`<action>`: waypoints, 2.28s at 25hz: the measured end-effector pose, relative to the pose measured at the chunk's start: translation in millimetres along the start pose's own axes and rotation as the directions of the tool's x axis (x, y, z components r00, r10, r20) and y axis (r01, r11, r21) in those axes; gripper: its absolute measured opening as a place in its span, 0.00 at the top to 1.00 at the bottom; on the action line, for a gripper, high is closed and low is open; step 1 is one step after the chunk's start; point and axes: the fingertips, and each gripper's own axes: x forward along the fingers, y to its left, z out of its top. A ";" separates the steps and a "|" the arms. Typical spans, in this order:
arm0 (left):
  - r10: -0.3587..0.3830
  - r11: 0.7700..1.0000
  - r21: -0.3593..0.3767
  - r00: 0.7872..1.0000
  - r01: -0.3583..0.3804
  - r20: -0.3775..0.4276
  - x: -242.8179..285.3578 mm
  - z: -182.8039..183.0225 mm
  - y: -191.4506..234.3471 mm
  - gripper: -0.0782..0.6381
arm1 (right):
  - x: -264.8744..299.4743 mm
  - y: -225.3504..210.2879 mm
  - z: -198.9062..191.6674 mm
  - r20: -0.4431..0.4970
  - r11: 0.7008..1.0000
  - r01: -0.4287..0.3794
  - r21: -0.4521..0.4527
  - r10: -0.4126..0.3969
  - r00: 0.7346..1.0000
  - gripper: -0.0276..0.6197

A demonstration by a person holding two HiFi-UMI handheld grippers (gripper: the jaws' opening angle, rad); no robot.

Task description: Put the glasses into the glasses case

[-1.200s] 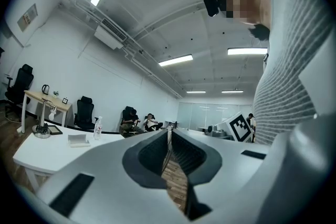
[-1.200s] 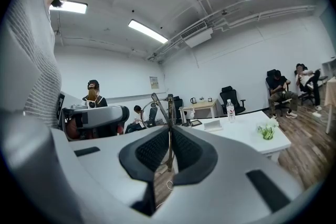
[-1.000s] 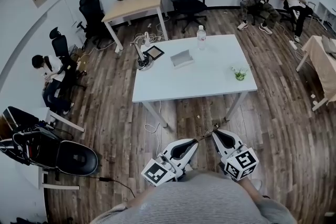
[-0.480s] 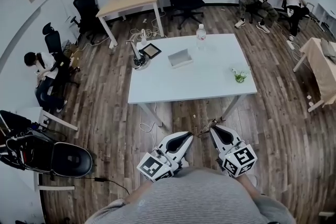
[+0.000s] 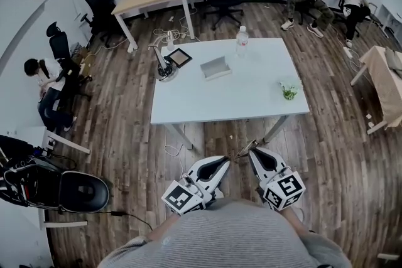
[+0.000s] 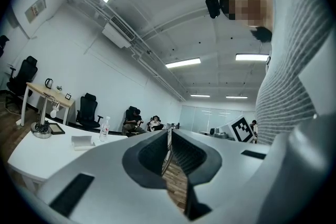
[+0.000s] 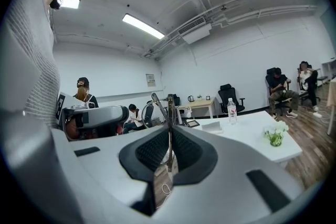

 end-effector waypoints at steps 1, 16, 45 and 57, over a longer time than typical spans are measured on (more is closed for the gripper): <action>0.005 1.000 -0.002 1.000 -0.005 0.001 0.0 -0.2 4.4 0.85 | 3.8 -1.0 0.1 -0.002 1.000 0.000 -0.001 0.000 1.000 0.92; 0.019 1.000 -0.013 1.000 -0.019 0.016 29.9 35.6 114.9 0.85 | 107.3 -27.1 33.3 -0.011 1.000 0.005 -0.008 -0.005 1.000 0.92; -0.054 0.998 0.015 0.998 0.055 -0.021 36.2 79.8 315.5 0.85 | 298.2 -45.5 85.6 0.037 0.993 0.105 -0.050 -0.103 0.994 0.92; -0.110 0.990 0.095 0.994 0.108 0.015 39.2 87.5 322.1 0.87 | 324.4 -53.5 85.7 -0.005 0.991 0.109 -0.076 -0.110 0.994 0.92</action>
